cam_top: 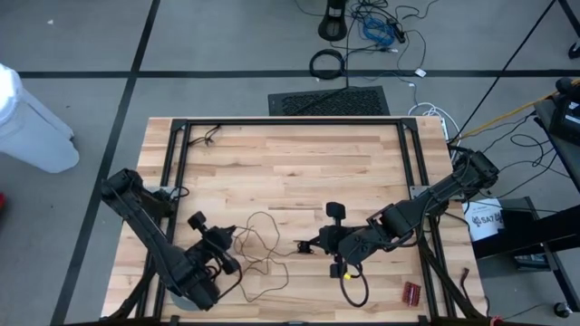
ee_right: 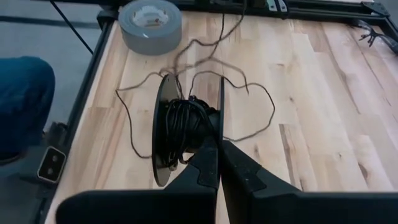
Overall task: Coil cords
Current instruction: Coil the black wire onto the spool
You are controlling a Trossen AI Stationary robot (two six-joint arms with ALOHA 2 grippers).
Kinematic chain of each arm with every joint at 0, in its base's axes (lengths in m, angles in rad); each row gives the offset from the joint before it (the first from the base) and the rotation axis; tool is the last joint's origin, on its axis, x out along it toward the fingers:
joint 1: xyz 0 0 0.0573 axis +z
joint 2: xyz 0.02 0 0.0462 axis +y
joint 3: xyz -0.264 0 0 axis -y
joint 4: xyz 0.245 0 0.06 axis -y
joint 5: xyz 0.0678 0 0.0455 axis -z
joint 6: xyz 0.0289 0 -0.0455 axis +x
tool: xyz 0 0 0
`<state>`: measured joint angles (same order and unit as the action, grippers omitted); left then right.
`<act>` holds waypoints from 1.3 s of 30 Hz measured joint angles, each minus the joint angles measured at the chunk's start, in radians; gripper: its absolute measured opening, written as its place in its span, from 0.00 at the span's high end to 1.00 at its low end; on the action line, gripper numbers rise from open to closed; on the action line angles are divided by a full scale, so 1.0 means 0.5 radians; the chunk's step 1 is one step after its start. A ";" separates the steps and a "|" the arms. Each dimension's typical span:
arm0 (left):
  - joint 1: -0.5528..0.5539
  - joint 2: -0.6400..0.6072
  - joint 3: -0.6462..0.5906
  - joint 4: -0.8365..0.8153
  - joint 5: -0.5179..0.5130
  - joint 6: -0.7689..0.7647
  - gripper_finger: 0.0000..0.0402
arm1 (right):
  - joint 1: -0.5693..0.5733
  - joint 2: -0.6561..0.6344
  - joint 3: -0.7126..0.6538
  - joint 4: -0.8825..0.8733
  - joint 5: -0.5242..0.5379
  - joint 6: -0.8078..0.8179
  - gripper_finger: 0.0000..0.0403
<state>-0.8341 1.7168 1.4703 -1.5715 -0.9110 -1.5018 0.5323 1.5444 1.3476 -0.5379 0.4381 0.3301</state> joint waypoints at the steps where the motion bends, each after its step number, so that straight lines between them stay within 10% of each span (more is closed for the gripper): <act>1: 0.000 -0.003 0.043 0.003 -0.048 0.028 1.00 | 0.000 0.000 0.000 -0.014 0.000 0.006 1.00; 20: 0.133 -0.007 0.876 0.300 -0.466 1.009 1.00 | 0.000 0.031 0.000 -0.054 0.046 -0.002 1.00; 39: 0.247 0.033 0.904 1.891 -0.393 2.423 1.00 | -0.046 0.100 0.003 0.306 0.669 0.034 1.00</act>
<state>-0.7108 1.7333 1.9224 -0.6262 -1.1075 -0.2903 0.5095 1.5945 1.3491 -0.3848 0.7726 0.3473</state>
